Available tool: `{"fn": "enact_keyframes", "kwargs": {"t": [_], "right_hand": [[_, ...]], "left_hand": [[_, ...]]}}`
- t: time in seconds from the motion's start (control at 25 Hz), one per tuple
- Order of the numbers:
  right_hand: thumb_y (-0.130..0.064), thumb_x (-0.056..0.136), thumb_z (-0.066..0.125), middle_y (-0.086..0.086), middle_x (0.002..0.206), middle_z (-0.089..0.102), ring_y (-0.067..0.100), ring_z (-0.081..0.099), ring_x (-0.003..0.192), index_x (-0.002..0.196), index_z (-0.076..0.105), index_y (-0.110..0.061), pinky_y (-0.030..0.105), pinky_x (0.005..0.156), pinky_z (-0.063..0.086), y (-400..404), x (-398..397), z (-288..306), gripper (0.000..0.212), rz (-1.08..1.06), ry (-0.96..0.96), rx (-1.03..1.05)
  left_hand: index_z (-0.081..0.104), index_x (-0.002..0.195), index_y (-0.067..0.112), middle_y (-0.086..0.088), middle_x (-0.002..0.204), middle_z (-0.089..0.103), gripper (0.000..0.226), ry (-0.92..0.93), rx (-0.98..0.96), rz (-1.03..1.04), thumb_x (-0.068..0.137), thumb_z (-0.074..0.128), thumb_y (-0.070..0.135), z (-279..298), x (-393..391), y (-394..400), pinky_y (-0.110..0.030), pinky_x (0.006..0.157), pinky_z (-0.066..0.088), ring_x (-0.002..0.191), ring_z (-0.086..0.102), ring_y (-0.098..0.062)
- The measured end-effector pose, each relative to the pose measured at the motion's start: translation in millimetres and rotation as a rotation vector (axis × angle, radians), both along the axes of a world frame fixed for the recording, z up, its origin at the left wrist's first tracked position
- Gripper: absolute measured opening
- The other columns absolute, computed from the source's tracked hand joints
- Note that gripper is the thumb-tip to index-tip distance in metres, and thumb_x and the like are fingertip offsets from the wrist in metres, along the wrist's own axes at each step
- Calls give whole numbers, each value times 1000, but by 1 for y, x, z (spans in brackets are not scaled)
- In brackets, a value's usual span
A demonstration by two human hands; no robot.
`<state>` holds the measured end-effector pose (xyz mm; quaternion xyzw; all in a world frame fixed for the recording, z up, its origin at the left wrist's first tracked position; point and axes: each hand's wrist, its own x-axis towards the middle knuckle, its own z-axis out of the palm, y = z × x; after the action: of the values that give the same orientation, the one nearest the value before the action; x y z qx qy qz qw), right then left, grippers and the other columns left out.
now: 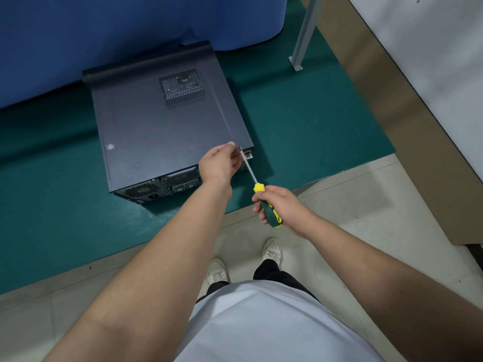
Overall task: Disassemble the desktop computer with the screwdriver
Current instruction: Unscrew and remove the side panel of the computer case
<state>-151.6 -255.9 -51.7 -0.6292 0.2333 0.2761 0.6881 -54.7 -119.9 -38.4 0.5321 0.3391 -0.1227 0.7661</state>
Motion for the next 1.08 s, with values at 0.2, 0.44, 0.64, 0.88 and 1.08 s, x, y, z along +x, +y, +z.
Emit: {"fn": "enact_keyframes", "kwargs": {"t": [0.2,0.44,0.64,0.88,1.08], "right_hand": [[-27,97,69,1,73,66,13,51,47,87,63,-17,25,44,43,32,45,32,16,-128,-209,-82],[-27,91,76,3,81,72,12,49,46,95,71,-14,24,45,43,70,77,45,14,-171,-186,-65],[-23,88,79,1,79,74,11,49,46,94,71,-15,23,45,44,64,109,43,14,-81,-115,-79],[-20,90,73,2,77,70,13,51,47,89,69,-14,24,46,44,34,166,37,8,-51,-144,-102],[-22,89,72,-3,74,71,13,53,48,86,70,-17,26,46,45,-17,238,26,6,-72,-228,-230]], "left_hand": [[75,87,16,1,82,78,9,-456,493,-445,92,76,24,13,-12,56,-32,79,60,84,74,-18],[75,90,17,6,84,76,7,-738,906,-654,91,77,24,17,-6,98,-31,73,55,79,70,-10],[74,89,13,-1,85,75,12,-821,1067,-766,91,77,24,14,25,107,-42,71,56,80,69,-23],[74,91,18,2,86,73,16,-801,1135,-853,90,77,33,13,85,79,-40,72,54,80,66,-22],[71,103,14,-3,98,71,21,-901,1299,-1058,100,61,32,5,155,47,-38,79,50,94,65,-27]]}}
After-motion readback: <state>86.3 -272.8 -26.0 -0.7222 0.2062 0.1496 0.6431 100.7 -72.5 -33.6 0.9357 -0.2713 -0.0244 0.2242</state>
